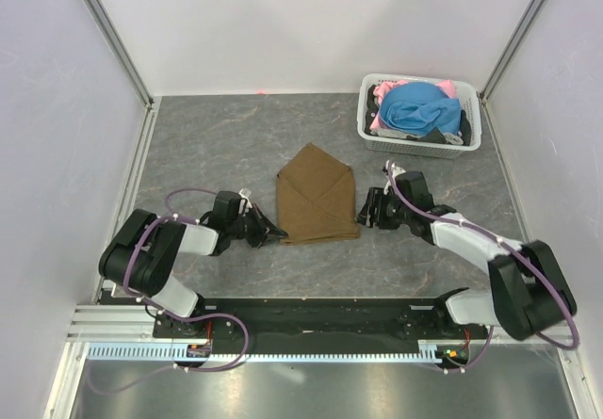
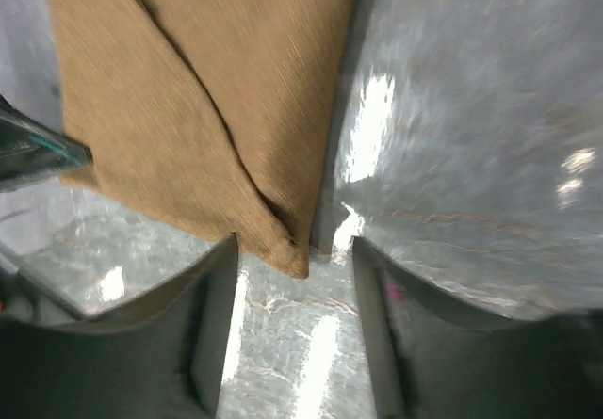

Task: Fold the napkin, place the utensils inside, and roll it up
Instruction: Roll the napkin with the utensil

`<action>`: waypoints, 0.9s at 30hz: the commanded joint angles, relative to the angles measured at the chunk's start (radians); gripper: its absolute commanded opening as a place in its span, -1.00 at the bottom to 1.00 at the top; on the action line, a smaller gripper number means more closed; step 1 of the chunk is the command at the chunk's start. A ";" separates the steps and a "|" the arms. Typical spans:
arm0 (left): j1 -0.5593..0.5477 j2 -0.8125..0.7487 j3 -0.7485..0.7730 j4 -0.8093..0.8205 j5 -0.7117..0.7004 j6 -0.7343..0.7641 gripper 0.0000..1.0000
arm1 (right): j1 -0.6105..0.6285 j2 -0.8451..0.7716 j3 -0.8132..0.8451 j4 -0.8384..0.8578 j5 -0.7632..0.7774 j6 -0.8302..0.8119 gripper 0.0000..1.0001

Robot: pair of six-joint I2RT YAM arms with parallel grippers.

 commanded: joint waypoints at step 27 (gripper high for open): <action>0.165 0.041 0.121 -0.419 0.367 0.103 -0.96 | 0.906 0.159 0.240 0.268 0.706 -0.721 0.49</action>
